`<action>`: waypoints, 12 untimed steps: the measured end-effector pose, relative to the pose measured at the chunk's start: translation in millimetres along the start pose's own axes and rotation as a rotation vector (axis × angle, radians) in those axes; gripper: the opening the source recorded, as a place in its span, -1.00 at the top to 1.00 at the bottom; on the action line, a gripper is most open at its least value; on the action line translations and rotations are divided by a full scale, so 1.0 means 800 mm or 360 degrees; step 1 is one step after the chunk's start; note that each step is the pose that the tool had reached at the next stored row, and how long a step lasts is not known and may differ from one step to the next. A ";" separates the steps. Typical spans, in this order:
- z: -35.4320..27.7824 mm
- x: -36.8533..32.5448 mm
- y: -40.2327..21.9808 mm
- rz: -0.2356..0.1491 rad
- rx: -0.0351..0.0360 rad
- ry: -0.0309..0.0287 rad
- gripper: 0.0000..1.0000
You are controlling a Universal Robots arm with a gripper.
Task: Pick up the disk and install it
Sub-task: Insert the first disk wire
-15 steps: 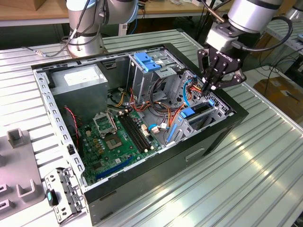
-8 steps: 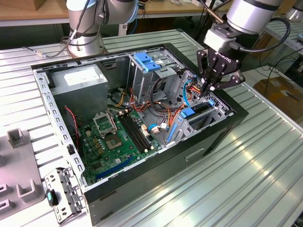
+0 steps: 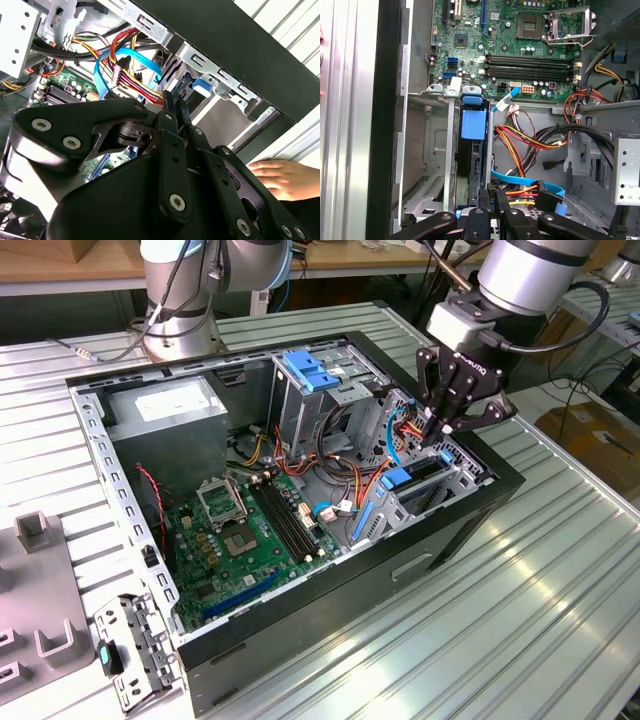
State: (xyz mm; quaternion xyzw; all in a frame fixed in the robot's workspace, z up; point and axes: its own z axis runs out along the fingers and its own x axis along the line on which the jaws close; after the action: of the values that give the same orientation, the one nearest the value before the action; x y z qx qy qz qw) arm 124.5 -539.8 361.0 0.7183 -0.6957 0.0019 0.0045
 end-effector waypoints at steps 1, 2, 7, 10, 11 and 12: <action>0.0004 0.0000 0.0000 0.0022 0.0000 0.00001 0.65; 0.0006 0.0000 0.0001 0.0043 0.0000 0.00003 0.65; 0.0014 0.0039 0.0014 0.0050 0.0000 -0.00014 0.65; 0.0034 0.0063 0.0019 0.0050 0.0000 -0.00097 0.65; 0.0043 0.0069 0.0021 0.0051 0.0001 -0.00104 0.65; 0.0057 0.0082 0.0023 0.0051 0.0004 -0.00141 0.65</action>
State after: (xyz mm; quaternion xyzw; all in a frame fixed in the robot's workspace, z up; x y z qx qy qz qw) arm 122.9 -546.5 356.5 0.7072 -0.7070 -0.0003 0.0004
